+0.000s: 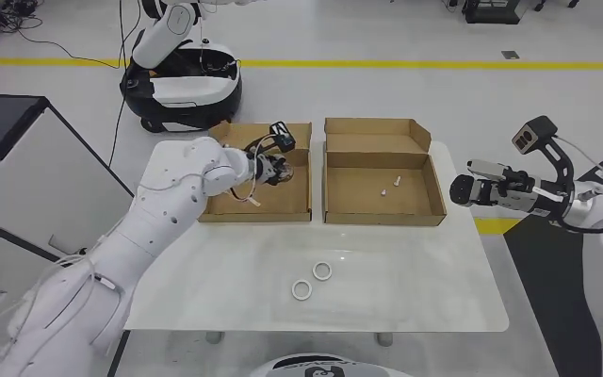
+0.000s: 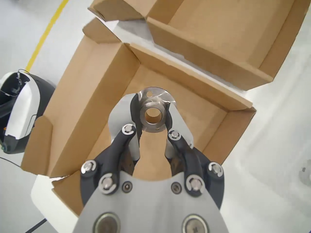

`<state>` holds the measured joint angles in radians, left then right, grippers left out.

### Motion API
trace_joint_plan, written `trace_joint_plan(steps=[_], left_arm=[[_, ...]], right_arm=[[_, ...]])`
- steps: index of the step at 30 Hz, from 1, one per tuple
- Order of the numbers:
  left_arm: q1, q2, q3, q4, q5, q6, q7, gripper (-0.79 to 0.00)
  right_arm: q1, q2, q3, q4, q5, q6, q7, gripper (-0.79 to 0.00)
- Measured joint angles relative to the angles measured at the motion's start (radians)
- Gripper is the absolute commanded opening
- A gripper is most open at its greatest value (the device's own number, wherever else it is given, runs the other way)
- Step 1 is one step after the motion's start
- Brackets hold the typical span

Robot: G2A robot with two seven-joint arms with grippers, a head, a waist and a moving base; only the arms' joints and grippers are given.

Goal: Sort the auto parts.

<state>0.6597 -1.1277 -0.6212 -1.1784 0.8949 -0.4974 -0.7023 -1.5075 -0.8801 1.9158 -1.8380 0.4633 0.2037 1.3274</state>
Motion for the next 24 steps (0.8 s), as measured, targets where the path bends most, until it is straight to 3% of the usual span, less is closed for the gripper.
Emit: trace_joint_plan(steps=[22, 24], left_arm=[[-0.043, -0.108, 0.116, 0.232, 0.027, -0.039, -0.012, -0.785], [-0.048, -0.116, 0.12, 0.249, 0.029, -0.042, -0.014, -0.717]], right_arm=[[0.0, 0.0, 0.0, 0.0, 0.0, 0.0, 0.0, 0.0], [0.0, 0.0, 0.0, 0.0, 0.0, 0.0, 0.0, 0.0]])
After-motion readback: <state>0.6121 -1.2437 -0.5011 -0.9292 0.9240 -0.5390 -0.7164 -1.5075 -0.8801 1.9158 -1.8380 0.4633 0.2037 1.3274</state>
